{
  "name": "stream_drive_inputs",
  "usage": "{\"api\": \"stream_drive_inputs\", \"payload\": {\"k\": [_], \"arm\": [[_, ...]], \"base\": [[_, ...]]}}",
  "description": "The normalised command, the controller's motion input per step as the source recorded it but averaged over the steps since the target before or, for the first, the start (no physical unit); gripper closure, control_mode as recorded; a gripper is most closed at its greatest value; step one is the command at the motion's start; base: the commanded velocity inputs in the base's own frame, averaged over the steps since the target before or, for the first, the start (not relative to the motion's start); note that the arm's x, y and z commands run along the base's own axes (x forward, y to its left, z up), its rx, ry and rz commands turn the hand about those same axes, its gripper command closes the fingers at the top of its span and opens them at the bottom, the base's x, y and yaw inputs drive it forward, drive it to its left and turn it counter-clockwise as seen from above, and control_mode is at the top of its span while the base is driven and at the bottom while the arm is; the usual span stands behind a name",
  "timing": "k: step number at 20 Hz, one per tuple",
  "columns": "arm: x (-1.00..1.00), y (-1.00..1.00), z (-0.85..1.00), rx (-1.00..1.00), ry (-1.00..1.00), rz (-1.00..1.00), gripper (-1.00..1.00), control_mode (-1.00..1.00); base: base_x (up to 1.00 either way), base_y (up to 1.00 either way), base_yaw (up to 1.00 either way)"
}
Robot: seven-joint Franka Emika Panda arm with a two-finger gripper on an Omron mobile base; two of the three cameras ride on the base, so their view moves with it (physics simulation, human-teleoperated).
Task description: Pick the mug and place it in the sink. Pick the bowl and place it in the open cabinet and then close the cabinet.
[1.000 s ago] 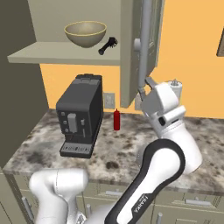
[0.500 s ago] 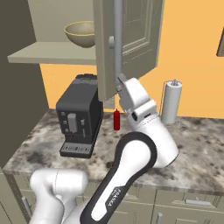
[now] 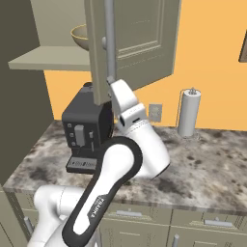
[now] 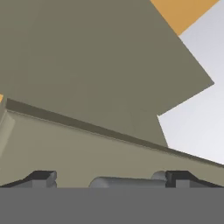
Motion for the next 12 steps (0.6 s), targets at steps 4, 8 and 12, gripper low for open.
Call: {"api": "stream_drive_inputs", "payload": {"k": [4,8,12], "arm": [[0.43,0.11,0.04,0.0,0.04,0.0,-1.0,-1.0],[0.74,0.0,-0.06,0.0,0.07,0.03,-1.0,-1.0],[0.84,0.0,-0.18,0.0,0.09,0.05,-1.0,-1.0]], "base": [[0.0,0.0,0.0],[0.0,0.0,0.0],[0.0,0.0,0.0]]}}
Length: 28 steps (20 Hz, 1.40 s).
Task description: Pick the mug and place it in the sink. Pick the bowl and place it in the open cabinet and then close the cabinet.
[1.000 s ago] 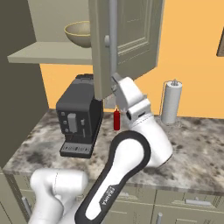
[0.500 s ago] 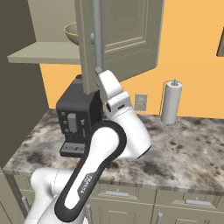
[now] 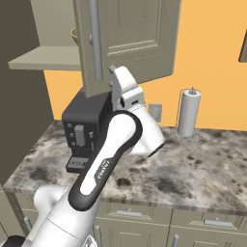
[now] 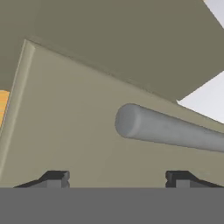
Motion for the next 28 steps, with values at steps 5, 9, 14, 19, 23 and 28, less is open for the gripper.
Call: {"api": "stream_drive_inputs", "payload": {"k": [5,9,14,19,23,28], "arm": [[0.94,0.0,-0.15,0.02,0.16,0.04,-1.0,-1.0],[1.0,0.0,-0.07,0.04,0.2,0.01,-1.0,-1.0],[0.94,0.0,-0.09,0.02,0.2,0.0,-1.0,-1.0],[0.89,0.0,-0.16,0.0,0.15,0.0,-1.0,-1.0],[0.83,0.0,-0.27,0.0,0.05,0.0,-1.0,-1.0],[0.68,0.0,-0.19,0.0,0.01,0.0,-1.0,-1.0]], "base": [[0.0,0.0,0.0],[0.0,0.0,0.0],[0.0,0.0,0.0],[0.0,0.0,0.0],[0.0,0.0,0.0],[0.0,0.0,0.0]]}}
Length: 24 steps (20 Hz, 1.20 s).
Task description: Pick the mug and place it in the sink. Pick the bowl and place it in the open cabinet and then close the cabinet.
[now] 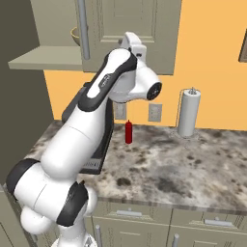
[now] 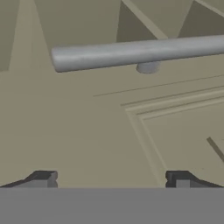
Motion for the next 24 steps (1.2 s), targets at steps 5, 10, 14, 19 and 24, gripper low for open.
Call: {"api": "stream_drive_inputs", "payload": {"k": [5,10,14,19,24], "arm": [[0.54,0.0,-0.03,0.0,0.0,0.0,-1.0,-1.0],[0.42,0.0,-0.09,0.0,0.0,0.0,-1.0,-1.0],[-0.08,0.0,-0.04,0.0,0.0,-0.03,-1.0,-1.0],[-0.49,0.02,0.0,0.0,-0.07,-0.02,-1.0,-1.0],[-0.61,0.21,0.01,-0.01,-0.07,0.0,-1.0,-1.0]], "base": [[0.0,0.0,0.0],[0.0,0.0,0.0],[0.0,0.0,0.0],[0.0,0.0,0.0],[0.0,0.0,0.0]]}}
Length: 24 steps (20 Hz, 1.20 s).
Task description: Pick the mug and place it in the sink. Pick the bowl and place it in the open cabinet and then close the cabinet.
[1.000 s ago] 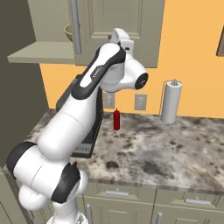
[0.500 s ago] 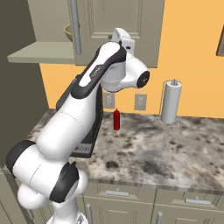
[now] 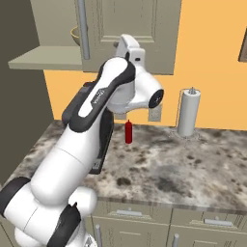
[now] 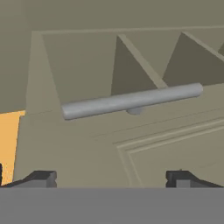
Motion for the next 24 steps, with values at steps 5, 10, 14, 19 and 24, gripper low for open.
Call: {"api": "stream_drive_inputs", "payload": {"k": [5,10,14,19,24], "arm": [[-0.69,0.39,0.07,-0.03,-0.01,0.0,-1.0,-1.0],[-0.74,0.4,0.13,-0.02,0.0,-0.01,-1.0,-1.0],[-0.72,0.38,0.11,-0.02,0.0,-0.01,-1.0,-1.0],[-0.66,0.35,0.04,-0.02,0.0,-0.01,-1.0,-1.0],[-0.58,0.34,0.0,-0.02,0.01,-0.02,-1.0,-1.0]], "base": [[0.0,0.0,0.0],[0.0,0.0,0.0],[0.0,0.0,0.0],[0.0,0.0,0.0],[0.0,0.0,0.0]]}}
